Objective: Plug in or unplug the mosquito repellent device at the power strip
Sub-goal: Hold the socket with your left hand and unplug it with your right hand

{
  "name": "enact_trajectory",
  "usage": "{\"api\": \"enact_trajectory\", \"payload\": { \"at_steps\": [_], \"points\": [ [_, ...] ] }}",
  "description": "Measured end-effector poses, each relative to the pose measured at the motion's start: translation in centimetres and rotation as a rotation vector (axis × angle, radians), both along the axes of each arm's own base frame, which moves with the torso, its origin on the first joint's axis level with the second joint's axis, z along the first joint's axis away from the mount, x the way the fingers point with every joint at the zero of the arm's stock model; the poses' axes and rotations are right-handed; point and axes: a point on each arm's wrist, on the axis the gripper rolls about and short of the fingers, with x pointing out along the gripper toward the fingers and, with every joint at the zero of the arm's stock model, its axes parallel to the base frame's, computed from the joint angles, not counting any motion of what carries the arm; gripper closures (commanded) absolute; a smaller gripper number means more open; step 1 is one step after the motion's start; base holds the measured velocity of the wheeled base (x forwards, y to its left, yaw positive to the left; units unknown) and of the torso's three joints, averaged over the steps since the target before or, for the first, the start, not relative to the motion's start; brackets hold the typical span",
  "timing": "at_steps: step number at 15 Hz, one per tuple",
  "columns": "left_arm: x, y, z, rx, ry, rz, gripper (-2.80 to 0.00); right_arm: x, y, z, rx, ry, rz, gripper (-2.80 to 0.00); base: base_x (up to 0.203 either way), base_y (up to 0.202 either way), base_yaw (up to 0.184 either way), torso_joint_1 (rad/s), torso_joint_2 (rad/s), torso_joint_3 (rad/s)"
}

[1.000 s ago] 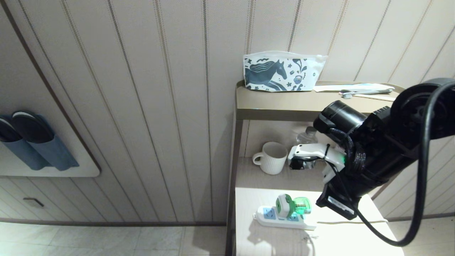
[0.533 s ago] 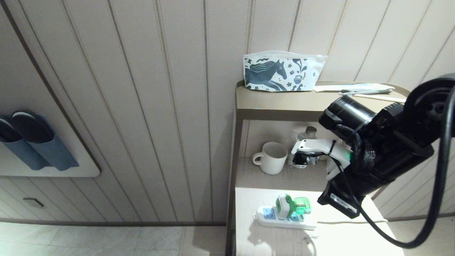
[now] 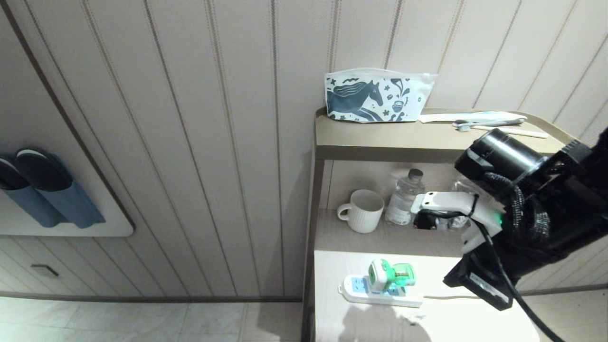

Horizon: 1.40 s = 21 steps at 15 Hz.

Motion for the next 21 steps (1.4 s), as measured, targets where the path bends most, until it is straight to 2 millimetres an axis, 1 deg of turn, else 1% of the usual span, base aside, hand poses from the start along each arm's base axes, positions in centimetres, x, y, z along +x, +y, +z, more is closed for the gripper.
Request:
{"api": "enact_trajectory", "payload": {
  "at_steps": [4,7,10,12,14,16,17,19,21],
  "points": [
    [0.0,0.0,0.0,0.000,0.000,0.001,0.00,-0.9,-1.7,0.1,0.196,0.120,-0.027,0.00,0.000,0.000,0.000,0.000,0.00,0.000],
    [0.0,0.0,0.0,0.000,0.000,0.000,0.00,-1.9,-2.1,-0.8,0.309,0.191,0.001,0.00,0.000,0.000,0.000,0.000,0.00,0.000],
    [0.0,0.0,0.0,0.000,0.000,0.000,0.00,-1.1,-1.5,-1.9,0.358,0.081,0.043,0.00,0.000,0.000,0.000,0.000,0.00,0.000],
    [0.0,0.0,0.0,0.000,0.000,0.000,0.00,-0.5,-0.3,-3.7,0.339,-0.007,0.075,0.00,0.000,0.000,0.000,0.000,0.00,0.000],
    [0.0,0.0,0.0,0.000,0.000,0.000,0.00,-0.7,1.5,-5.1,0.288,-0.112,0.120,0.00,0.000,0.000,0.000,0.000,0.00,0.000],
    [0.0,0.0,0.0,0.000,0.000,0.001,0.00,-0.3,2.2,-5.1,0.281,-0.197,0.138,0.00,0.000,0.000,0.000,0.000,0.00,0.000],
    [0.0,0.0,0.0,0.000,0.000,0.000,0.00,0.2,2.1,-4.9,0.287,-0.233,0.131,0.00,0.000,0.000,0.000,0.000,0.00,0.000],
    [0.0,0.0,0.0,0.000,0.000,0.000,0.00,1.5,1.0,-4.3,0.278,-0.290,0.106,0.00,0.000,0.000,0.000,0.000,0.00,0.000],
    [0.0,0.0,0.0,0.000,0.000,0.001,0.00,2.0,0.4,-3.9,0.252,-0.325,0.116,0.00,0.000,0.000,0.000,0.000,0.00,0.000]
  ]
}}
